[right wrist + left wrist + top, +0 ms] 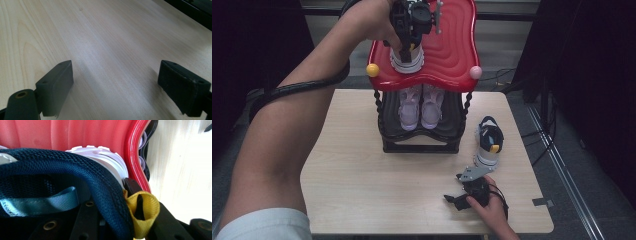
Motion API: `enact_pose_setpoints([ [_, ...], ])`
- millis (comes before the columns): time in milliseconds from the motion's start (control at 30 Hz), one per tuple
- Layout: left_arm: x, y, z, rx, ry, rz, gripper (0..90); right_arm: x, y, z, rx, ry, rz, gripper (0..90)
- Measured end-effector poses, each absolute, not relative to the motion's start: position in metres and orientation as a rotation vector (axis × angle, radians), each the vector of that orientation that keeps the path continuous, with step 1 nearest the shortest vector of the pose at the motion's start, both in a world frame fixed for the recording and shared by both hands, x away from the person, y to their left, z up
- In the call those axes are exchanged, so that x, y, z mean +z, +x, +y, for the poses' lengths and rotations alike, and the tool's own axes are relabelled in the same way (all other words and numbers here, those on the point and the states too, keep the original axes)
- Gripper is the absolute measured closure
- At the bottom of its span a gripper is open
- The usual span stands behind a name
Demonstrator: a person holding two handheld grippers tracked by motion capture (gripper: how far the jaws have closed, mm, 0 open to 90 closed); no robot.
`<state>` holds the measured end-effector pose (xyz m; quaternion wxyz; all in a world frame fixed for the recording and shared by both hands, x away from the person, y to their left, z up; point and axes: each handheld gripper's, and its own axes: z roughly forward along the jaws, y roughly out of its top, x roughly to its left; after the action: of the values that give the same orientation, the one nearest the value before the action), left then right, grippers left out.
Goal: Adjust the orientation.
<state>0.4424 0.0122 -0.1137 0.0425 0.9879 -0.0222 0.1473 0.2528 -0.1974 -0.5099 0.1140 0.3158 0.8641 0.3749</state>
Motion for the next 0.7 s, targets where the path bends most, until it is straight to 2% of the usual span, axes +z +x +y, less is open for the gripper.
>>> enact_pose_setpoints([
  [700,-0.1105,0.4513,0.0159,0.391,3.004,-0.083,72.4,-0.5099,0.2527,-0.1974,1.099,0.927,2.534,12.5],
])
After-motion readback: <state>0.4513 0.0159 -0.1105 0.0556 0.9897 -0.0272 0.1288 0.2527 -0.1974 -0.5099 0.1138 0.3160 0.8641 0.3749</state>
